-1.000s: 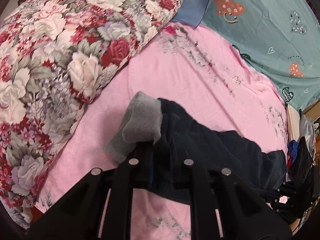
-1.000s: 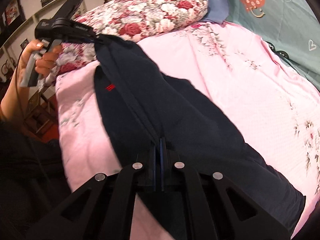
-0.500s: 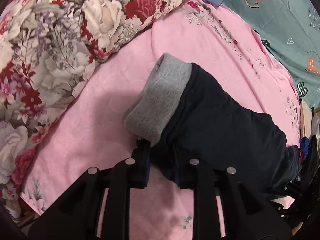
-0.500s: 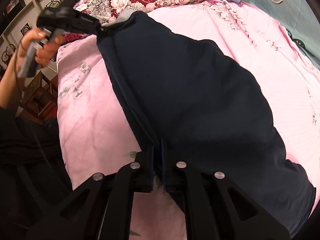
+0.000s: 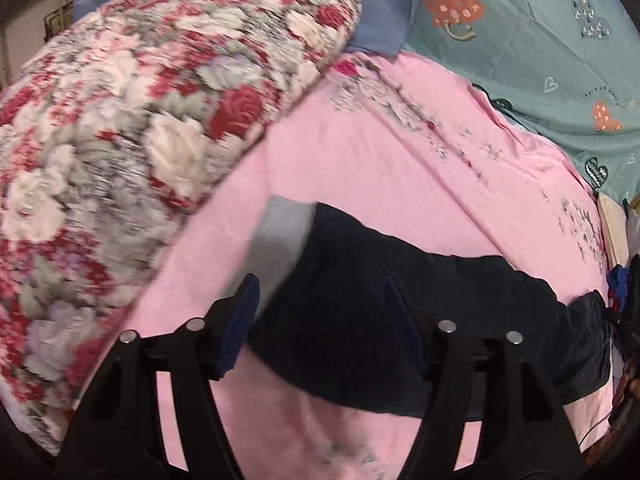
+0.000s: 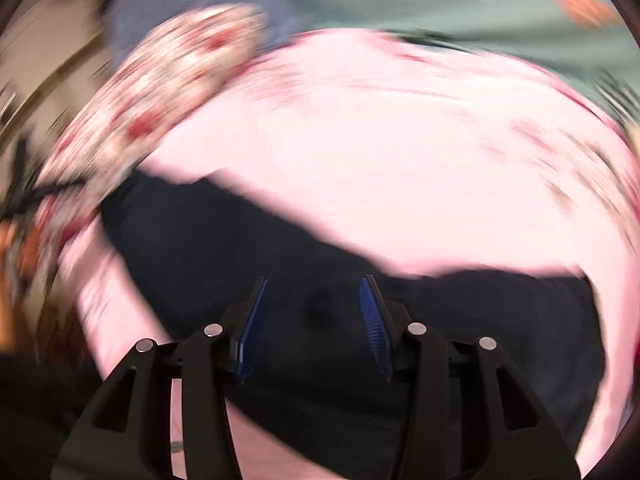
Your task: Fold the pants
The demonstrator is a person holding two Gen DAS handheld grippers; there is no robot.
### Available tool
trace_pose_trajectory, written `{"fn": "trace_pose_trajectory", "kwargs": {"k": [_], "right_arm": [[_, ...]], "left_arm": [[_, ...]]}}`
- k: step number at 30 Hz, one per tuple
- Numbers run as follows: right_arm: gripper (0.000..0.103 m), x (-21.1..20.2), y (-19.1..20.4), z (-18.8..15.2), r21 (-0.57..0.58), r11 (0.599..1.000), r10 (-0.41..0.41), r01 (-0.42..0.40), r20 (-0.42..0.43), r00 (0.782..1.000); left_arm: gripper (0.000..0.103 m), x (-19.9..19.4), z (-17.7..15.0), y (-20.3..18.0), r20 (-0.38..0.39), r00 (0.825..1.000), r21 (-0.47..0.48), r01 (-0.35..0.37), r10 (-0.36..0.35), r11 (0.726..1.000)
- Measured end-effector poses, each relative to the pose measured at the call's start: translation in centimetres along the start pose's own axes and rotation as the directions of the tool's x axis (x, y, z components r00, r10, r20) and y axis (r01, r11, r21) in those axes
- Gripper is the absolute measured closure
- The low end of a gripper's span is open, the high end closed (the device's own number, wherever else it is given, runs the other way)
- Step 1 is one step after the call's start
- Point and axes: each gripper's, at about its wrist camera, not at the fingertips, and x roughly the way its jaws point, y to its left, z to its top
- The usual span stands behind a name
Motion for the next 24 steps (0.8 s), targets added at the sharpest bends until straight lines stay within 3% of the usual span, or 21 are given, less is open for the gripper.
{"fn": "trace_pose_trajectory", "kwargs": {"k": [2, 4, 9, 12, 16, 21, 24], "right_arm": [[0.055, -1.4, -4.4, -0.4, 0.149, 0.984, -0.101, 0.097, 0.021, 0.995], [0.055, -3.0, -8.3, -1.3, 0.278, 0.944, -0.192, 0.177, 0.026, 0.981], [0.055, -5.6, -13.8, -3.9, 0.442, 0.858, -0.298, 0.260, 0.017, 0.954], [0.055, -6.6, -15.2, -5.5, 0.501, 0.833, -0.276, 0.235, 0.009, 0.961], [0.055, -7.6, -15.2, -7.8, 0.551, 0.816, -0.206, 0.175, -0.005, 0.979], [0.055, -7.0, -15.1, -9.3, 0.599, 0.796, -0.104, 0.091, -0.013, 0.994], [0.055, -5.9, -15.9, -9.2, 0.624, 0.776, -0.102, 0.092, -0.020, 0.995]], "left_arm": [[0.033, 1.6, -0.5, -1.3, -0.038, 0.999, 0.008, 0.038, -0.038, 0.999], [0.033, 2.8, -1.2, -2.3, -0.065, 0.997, 0.022, 0.054, -0.052, 0.998], [0.029, 5.7, -2.7, -3.4, -0.111, 0.993, 0.087, -0.017, 0.027, 0.996], [0.023, 5.9, -3.0, -3.9, -0.104, 0.994, 0.121, -0.026, 0.039, 0.992], [0.023, 5.5, -2.6, -4.4, -0.102, 0.994, 0.107, -0.034, 0.045, 0.994], [0.023, 4.2, -2.9, -5.5, -0.106, 0.994, 0.110, 0.023, -0.012, 0.994], [0.023, 3.6, -3.6, -6.5, -0.110, 0.993, 0.133, 0.047, -0.033, 0.990]]}}
